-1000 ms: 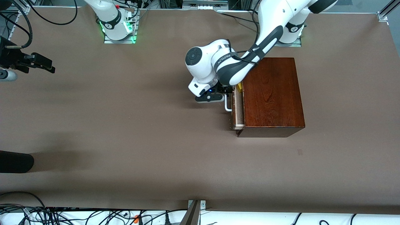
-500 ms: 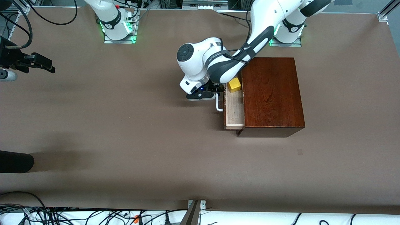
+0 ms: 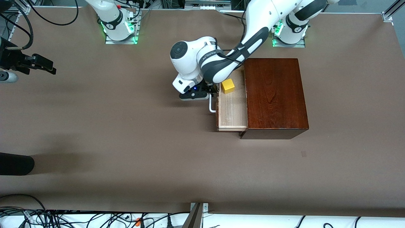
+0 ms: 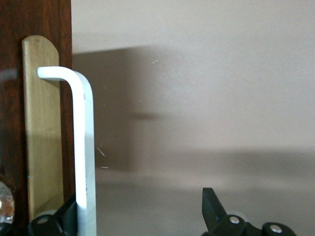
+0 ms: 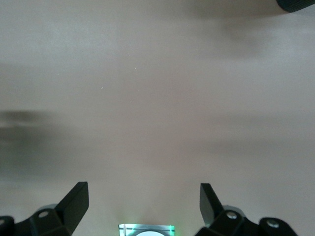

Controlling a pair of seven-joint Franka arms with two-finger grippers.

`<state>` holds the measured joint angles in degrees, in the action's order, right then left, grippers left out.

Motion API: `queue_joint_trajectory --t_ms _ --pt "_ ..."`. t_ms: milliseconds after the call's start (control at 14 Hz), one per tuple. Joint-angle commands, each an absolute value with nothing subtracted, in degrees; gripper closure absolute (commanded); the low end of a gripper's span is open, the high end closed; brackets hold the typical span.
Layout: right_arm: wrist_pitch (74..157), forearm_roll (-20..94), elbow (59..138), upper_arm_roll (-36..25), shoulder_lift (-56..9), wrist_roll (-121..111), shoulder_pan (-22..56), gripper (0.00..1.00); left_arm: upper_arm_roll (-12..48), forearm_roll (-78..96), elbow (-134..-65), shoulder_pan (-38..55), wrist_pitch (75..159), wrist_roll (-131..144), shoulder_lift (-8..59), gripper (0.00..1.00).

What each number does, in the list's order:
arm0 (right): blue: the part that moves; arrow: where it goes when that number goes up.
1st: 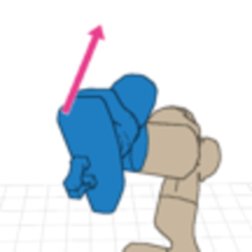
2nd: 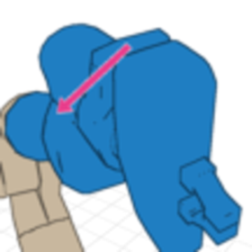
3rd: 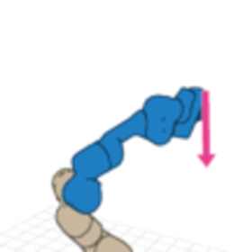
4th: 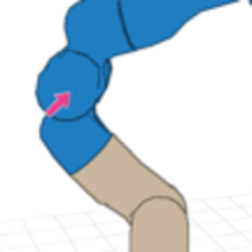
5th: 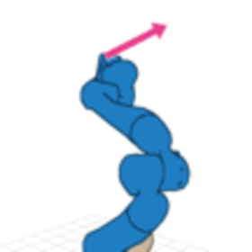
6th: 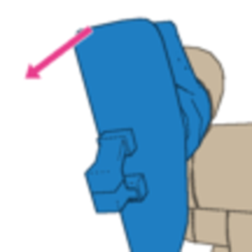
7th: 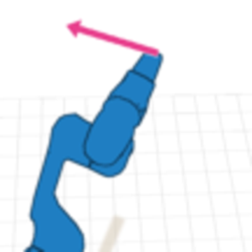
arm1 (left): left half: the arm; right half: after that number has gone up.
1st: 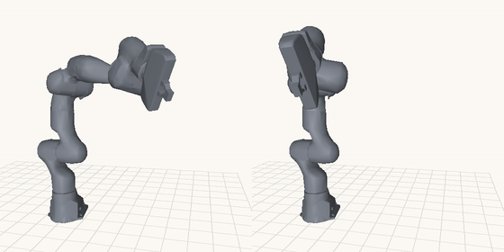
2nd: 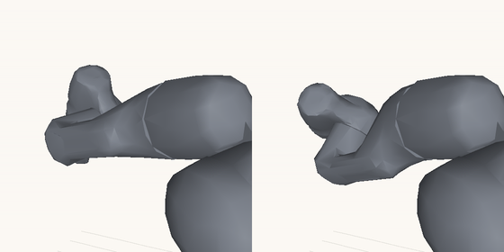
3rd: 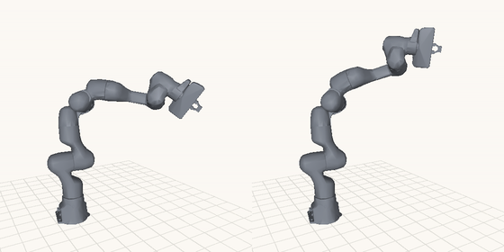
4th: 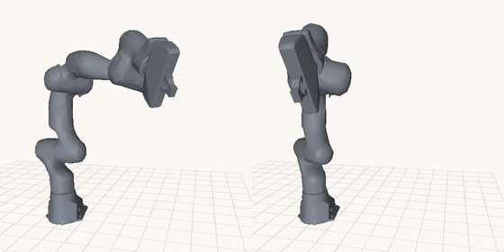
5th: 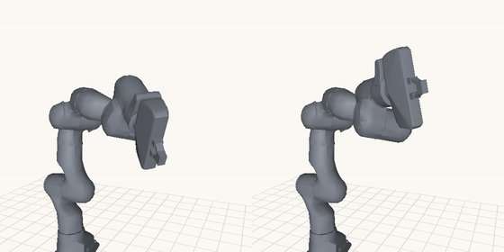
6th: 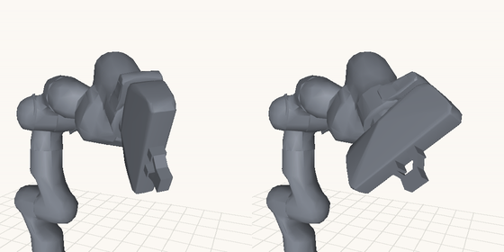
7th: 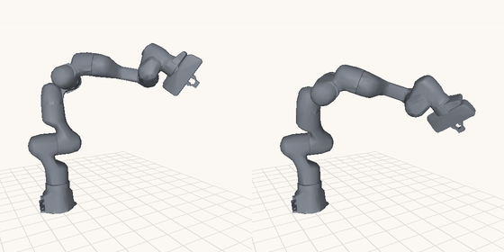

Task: Open drawer, take yellow block, close drawer
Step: 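Pull the drawer handle outward with the left gripper to open it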

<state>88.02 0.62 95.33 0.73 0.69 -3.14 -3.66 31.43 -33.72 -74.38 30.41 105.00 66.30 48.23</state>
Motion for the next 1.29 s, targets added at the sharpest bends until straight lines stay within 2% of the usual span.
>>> queue_joint_trajectory --t_ms 0,857,1071,1214 --pt "86.7 0.9 93.8 1.2 -0.2 -3.7 -4.3 0.00 30.6 -33.8 -67.2 35.4 106.2 67.9 52.2 0.00" --pt "86.5 0.9 93.9 1.8 -0.4 -3.3 -4.0 0.00 29.5 -33.8 -60.7 39.6 106.3 69.1 55.3 0.00" --pt "85.6 0.5 93.9 1.8 -1.2 -3.5 -3.9 0.00 29.7 -33.6 -60.8 38.9 105.4 69.0 54.1 0.00" --pt "85.5 0.4 93.9 1.7 -1.8 -3.5 -3.9 0.00 29.9 -30.4 -60.8 37.6 102.2 68.3 50.6 0.00"
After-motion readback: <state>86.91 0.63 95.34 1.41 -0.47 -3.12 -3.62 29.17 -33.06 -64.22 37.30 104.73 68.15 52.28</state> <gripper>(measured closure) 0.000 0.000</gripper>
